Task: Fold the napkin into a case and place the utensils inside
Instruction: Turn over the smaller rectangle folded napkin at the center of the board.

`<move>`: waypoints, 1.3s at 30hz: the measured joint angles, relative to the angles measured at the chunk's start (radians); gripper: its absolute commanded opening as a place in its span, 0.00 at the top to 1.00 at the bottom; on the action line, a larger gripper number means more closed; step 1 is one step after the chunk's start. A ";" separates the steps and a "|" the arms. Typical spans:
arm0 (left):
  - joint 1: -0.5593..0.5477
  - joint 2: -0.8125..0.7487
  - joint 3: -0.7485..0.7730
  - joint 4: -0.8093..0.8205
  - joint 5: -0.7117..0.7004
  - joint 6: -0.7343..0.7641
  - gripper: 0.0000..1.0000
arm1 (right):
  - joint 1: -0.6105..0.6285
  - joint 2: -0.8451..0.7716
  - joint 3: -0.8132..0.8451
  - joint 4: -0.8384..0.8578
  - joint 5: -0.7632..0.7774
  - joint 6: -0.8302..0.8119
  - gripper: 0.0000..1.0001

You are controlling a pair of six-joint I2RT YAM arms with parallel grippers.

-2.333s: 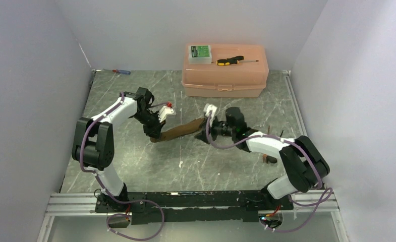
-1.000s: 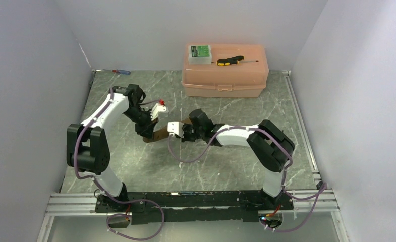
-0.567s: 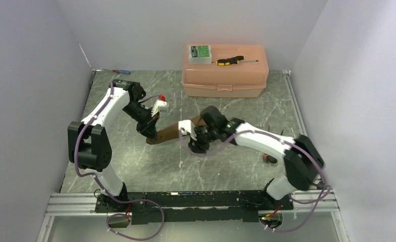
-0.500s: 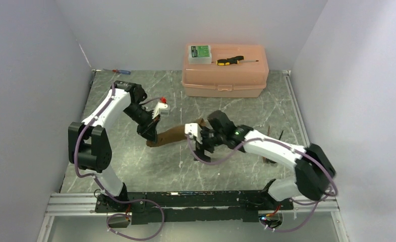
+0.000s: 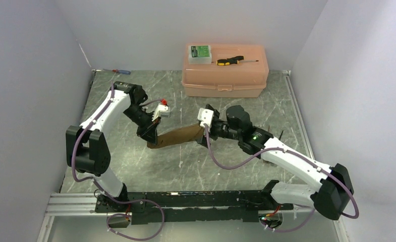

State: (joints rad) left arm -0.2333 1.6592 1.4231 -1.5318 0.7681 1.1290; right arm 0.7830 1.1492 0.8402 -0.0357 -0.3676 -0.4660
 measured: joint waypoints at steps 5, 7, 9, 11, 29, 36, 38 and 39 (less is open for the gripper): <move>0.000 0.000 0.000 0.000 0.006 0.010 0.97 | -0.001 0.060 0.021 0.006 -0.113 -0.021 0.00; 0.000 0.000 0.000 0.000 0.007 0.011 0.97 | -0.001 0.116 0.022 0.006 -0.159 -0.034 0.00; 0.000 0.000 0.000 0.000 0.010 0.012 0.97 | -0.001 0.165 0.022 0.006 -0.192 -0.048 0.00; 0.000 0.000 0.002 0.000 0.013 0.011 0.97 | -0.001 0.204 0.023 0.008 -0.220 -0.060 0.00; -0.013 -0.059 0.001 -0.003 0.017 0.016 0.97 | -0.010 0.417 0.106 0.096 -0.251 -0.114 0.02; -0.046 -0.081 -0.029 -0.002 0.015 0.038 0.97 | -0.114 0.436 0.248 -0.075 -0.468 -0.152 0.00; -0.048 -0.081 -0.029 -0.003 0.011 0.039 0.97 | -0.141 0.450 0.303 -0.126 -0.528 -0.168 0.01; -0.048 -0.081 -0.029 -0.003 0.011 0.039 0.97 | -0.153 0.453 0.320 -0.145 -0.557 -0.174 0.01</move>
State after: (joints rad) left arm -0.2813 1.5780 1.3937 -1.5349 0.7792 1.1675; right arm 0.6304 1.6024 1.1606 -0.1806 -0.9241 -0.6395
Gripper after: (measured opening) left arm 0.120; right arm 0.994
